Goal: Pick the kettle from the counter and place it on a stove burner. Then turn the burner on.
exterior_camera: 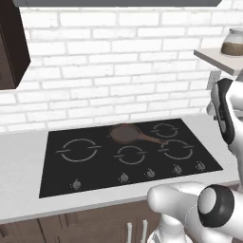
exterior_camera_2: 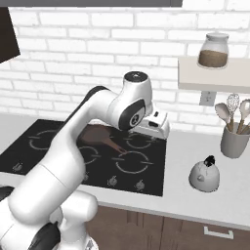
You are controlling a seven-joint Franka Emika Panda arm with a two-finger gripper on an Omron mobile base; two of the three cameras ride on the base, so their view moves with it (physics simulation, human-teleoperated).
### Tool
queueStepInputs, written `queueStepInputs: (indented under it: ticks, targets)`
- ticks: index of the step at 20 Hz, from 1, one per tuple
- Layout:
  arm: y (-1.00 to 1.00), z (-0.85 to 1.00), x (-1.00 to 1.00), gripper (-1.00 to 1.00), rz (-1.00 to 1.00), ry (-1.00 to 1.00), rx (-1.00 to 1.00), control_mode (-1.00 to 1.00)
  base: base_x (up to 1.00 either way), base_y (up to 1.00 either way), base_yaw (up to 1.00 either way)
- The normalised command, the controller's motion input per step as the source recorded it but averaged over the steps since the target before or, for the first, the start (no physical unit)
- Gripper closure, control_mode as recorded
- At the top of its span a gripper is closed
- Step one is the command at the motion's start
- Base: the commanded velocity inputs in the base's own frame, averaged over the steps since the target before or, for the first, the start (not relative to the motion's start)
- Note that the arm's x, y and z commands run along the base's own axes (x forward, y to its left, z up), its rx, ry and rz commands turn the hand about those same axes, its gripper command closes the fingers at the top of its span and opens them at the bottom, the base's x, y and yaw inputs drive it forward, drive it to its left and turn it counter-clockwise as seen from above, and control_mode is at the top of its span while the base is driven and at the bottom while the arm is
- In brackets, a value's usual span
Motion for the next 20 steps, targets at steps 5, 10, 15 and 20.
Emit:
queueStepInputs:
  ticks: [5,10,15,20]
  targets:
    - [-1.00,-0.17,0.00,-1.00,-0.17,0.01,0.00,-1.00,0.00,0.00,0.00]
    - [-1.00,-0.23,0.00,-1.00,-0.16,0.03,0.00,-1.00,0.00,0.00,0.00]
    - [-1.00,-0.19,0.14,-1.00,-0.10,0.01,0.00,-1.00,0.00,0.00,0.00]
    - [-0.88,-0.24,0.19,-1.00,-0.06,0.00,0.00,-1.00,0.00,0.00,0.00]
